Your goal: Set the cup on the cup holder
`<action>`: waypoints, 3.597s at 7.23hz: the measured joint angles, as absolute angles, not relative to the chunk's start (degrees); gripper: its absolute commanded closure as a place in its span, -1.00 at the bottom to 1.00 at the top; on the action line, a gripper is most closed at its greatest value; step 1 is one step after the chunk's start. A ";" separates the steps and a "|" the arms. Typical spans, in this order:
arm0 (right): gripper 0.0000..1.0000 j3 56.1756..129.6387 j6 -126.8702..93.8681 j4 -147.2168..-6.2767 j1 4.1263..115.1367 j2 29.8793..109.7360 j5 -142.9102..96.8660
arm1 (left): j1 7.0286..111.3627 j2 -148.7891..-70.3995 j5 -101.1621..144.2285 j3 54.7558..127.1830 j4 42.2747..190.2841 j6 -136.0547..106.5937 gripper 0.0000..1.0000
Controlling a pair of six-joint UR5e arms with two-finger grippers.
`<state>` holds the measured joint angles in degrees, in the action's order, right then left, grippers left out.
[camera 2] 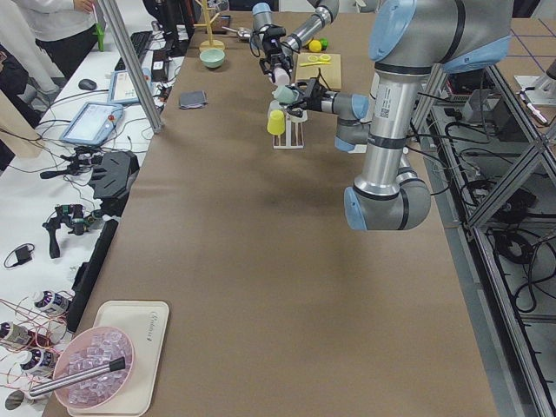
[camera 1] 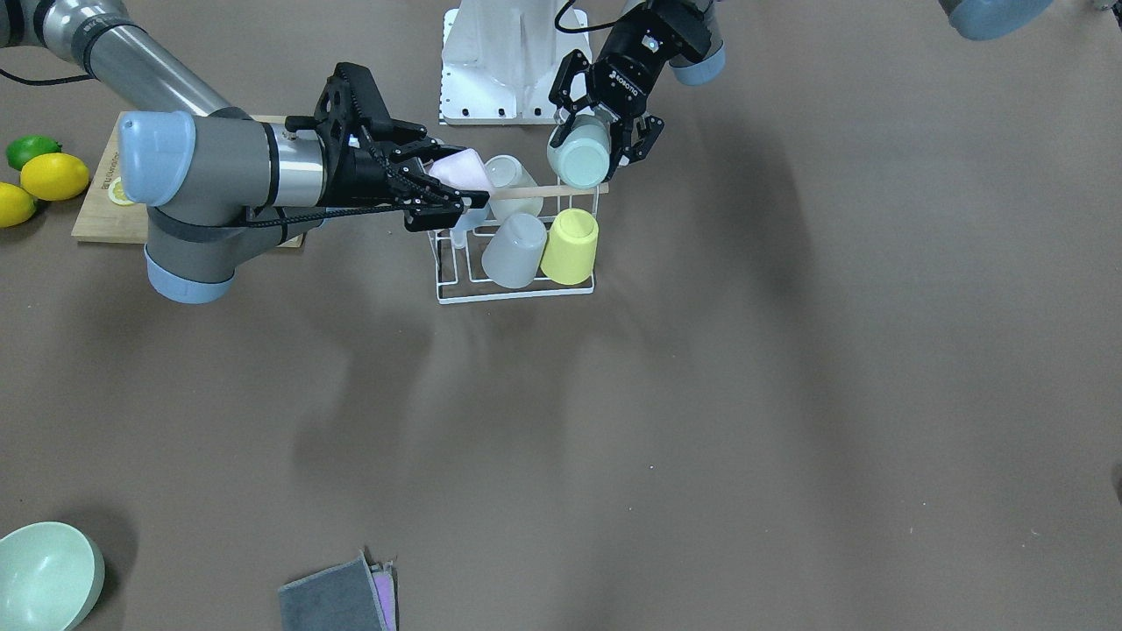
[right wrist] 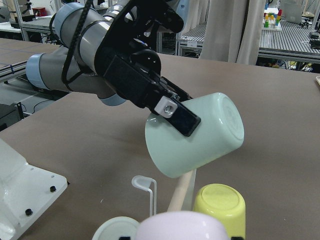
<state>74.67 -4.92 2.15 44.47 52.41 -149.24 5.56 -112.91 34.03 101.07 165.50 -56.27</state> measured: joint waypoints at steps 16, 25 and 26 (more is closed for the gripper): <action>0.56 70.15 -6.41 2.48 39.56 48.92 -148.13 | 1.08 -113.19 29.20 98.04 165.71 -56.95 -0.30; 0.40 70.39 -6.47 2.58 41.06 49.35 -149.40 | 4.27 -113.76 28.77 101.75 165.61 -56.38 -0.95; 0.40 70.39 -6.49 2.56 41.04 49.19 -149.32 | 6.46 -113.70 30.15 102.38 165.60 -56.07 -0.95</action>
